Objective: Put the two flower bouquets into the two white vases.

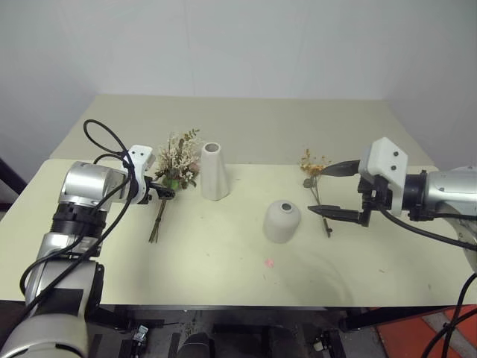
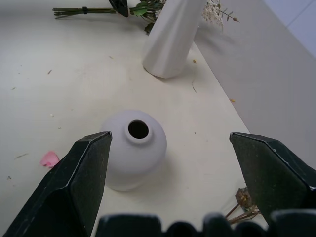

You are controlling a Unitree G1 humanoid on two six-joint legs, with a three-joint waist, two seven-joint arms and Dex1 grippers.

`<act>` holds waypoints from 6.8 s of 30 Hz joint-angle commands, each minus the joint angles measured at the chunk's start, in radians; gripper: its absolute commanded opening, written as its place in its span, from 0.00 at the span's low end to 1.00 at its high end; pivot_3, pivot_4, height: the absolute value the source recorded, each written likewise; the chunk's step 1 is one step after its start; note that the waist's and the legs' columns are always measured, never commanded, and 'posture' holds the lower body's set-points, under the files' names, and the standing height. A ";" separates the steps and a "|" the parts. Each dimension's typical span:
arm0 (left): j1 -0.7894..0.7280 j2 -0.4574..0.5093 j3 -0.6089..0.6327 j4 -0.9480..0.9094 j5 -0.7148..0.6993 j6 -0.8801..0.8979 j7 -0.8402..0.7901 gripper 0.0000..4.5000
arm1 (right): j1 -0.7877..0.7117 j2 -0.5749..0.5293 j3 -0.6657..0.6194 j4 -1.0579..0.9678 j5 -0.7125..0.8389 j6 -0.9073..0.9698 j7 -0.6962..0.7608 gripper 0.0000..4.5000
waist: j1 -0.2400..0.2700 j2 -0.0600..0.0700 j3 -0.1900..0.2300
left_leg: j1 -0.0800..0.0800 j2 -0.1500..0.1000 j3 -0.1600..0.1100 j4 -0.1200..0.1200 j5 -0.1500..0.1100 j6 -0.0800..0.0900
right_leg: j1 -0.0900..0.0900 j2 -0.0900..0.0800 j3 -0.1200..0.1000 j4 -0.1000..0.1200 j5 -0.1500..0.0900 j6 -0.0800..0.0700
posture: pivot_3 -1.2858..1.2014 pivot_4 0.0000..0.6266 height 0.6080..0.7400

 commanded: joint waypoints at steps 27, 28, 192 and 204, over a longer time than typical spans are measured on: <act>-0.196 -0.216 0.270 0.378 0.153 -0.722 0.525 0.02 | 0.057 0.010 -0.066 -0.071 0.006 0.025 -0.078 1.00 | 0.008 -0.001 0.000 | -0.002 -0.001 0.000 0.001 0.000 0.000 | -0.002 -0.002 0.000 0.000 0.002 0.000 | 0.52 0.24 1.00; -0.200 -0.230 0.316 0.393 0.123 -0.831 0.534 0.02 | 0.055 0.011 -0.065 -0.071 0.007 0.026 -0.079 1.00 | 0.008 -0.001 0.000 | -0.003 -0.001 0.000 0.001 0.000 -0.001 | -0.004 -0.003 0.000 0.000 0.003 0.000 | 0.52 0.24 1.00; 0.591 0.268 0.403 -0.761 -0.342 -0.876 -0.670 1.00 | -0.618 0.452 0.181 1.127 -0.455 0.093 -0.380 0.01 | -0.039 0.002 0.000 | -0.014 0.001 0.002 0.002 0.001 -0.002 | -0.012 0.000 0.001 0.002 0.009 0.002 | 0.52 0.24 1.00; 0.561 0.279 0.434 -0.726 -0.427 -0.837 -0.693 1.00 | -0.059 0.627 -0.201 0.032 -0.219 -0.209 -0.651 0.01 | -0.035 0.002 0.000 | -0.017 0.001 0.003 0.001 0.002 -0.003 | -0.019 0.000 0.004 0.007 0.009 0.002 | 0.52 0.24 1.00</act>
